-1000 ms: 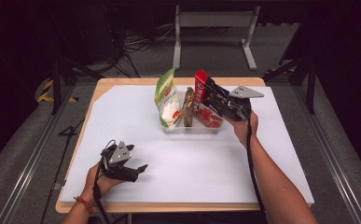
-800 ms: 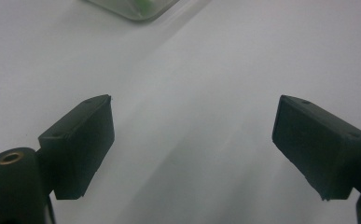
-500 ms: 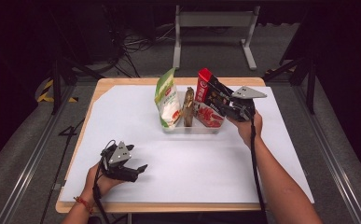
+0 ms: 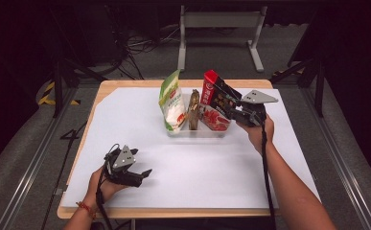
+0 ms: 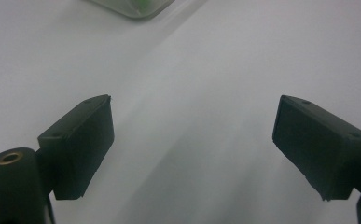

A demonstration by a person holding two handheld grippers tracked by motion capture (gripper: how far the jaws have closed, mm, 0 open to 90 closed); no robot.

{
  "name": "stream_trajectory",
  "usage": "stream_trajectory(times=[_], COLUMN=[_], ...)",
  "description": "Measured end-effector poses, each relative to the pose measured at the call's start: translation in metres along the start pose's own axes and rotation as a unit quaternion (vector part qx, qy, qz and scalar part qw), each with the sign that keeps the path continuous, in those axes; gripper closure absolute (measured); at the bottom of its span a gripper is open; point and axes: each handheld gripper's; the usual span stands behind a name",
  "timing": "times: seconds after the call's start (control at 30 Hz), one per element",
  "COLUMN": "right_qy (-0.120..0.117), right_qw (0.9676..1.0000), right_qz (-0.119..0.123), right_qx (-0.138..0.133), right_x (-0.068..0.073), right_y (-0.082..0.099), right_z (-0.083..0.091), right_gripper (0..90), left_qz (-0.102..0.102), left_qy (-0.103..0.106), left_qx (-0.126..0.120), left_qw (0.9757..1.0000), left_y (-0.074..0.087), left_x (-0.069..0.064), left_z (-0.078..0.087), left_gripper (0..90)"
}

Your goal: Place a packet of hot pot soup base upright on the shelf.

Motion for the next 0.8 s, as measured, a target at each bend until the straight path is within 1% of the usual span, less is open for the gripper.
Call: stream_trajectory(times=[0.63, 0.73, 0.8], right_qy=[-0.002, -0.005, -0.006], right_qw=[0.9999, 0.9999, 0.9998], right_qz=[0.009, 0.007, 0.011], right_qx=[-0.005, -0.009, -0.013], right_x=[0.001, 0.000, 0.001], right_y=[0.014, 0.016, 0.018], right_z=[0.021, 0.024, 0.028], right_gripper=[61.9, 61.4, 60.9], left_qz=[0.001, 0.001, 0.003], left_qy=[0.000, -0.001, 0.000], left_qx=[0.000, -0.001, -0.002], left_qw=[1.0000, 1.0000, 1.0000], left_y=[0.000, 0.000, 0.000], left_x=[0.000, 0.000, 0.000], left_z=[0.000, 0.000, 0.001], left_gripper=[13.2, 13.2, 13.2])
Point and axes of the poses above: each handheld gripper's, and its own axes: z roughly backward along the jaws, y roughly out of its underside, x roughly to its left, and after that the axes turned 15 degrees about x, right-handed
